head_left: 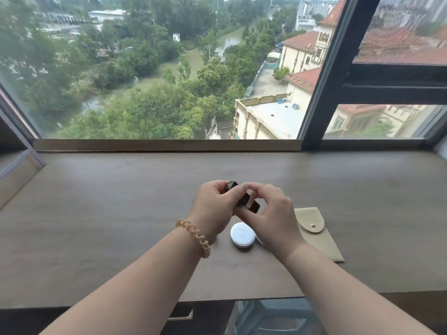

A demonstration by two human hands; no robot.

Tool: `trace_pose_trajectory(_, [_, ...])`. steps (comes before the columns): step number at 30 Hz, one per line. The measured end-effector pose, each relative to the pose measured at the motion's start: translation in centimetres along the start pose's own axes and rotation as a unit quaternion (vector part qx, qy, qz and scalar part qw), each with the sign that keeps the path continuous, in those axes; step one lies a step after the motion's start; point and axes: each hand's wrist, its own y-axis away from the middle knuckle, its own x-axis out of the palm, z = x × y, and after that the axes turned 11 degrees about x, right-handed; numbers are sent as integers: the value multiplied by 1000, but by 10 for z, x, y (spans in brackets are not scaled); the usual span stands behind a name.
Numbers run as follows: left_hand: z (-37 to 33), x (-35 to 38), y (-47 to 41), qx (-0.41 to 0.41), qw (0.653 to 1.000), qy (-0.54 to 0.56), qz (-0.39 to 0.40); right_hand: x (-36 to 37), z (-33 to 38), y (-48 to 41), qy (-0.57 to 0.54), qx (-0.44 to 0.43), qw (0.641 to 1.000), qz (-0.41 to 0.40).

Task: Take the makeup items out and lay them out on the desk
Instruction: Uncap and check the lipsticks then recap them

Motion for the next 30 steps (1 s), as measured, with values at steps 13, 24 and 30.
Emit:
trace_pose_trajectory(13, [-21, 8, 3, 11, 995, -68, -74, -14, -3, -5, 12, -63, 998, -3])
trace_pose_trajectory(24, [-105, -52, -9, 91, 945, 12, -313, -39, -62, 15, -49, 118, 992, 22])
trace_pose_trajectory(30, [-47, 3, 22, 38, 990, -8, -137, -29, -12, 8, -217, 111, 965, 101])
